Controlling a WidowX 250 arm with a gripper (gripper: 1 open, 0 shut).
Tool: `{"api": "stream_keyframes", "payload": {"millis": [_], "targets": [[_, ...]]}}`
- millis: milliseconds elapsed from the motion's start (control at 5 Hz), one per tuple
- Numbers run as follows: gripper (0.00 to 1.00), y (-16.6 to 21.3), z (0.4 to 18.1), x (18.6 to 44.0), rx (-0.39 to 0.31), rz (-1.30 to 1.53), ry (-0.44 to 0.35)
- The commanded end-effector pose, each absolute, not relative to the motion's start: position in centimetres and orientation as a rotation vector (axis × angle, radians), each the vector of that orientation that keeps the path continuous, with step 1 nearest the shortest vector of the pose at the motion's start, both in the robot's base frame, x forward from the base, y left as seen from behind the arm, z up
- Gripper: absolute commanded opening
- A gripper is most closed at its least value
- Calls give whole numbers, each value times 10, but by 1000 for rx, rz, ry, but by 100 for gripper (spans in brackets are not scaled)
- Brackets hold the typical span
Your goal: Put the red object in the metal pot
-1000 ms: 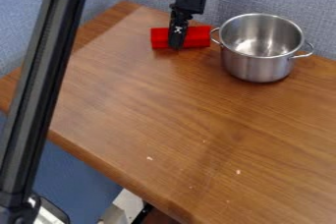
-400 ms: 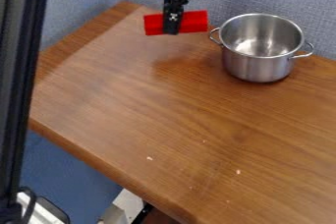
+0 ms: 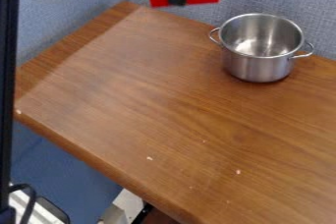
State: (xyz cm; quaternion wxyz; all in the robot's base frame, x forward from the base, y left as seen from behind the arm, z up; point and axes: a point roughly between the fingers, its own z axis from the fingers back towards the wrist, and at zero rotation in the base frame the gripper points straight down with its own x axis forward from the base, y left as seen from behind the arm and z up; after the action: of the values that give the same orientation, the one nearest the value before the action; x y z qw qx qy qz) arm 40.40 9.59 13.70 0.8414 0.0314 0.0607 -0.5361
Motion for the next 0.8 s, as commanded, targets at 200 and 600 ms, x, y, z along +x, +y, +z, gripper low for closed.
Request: {"api": "stream_keyframes", "payload": {"millis": [200,600], "targets": [[0,33,173,392,74,-1236,92],[0,17,173,395,7,-1271,113]]}}
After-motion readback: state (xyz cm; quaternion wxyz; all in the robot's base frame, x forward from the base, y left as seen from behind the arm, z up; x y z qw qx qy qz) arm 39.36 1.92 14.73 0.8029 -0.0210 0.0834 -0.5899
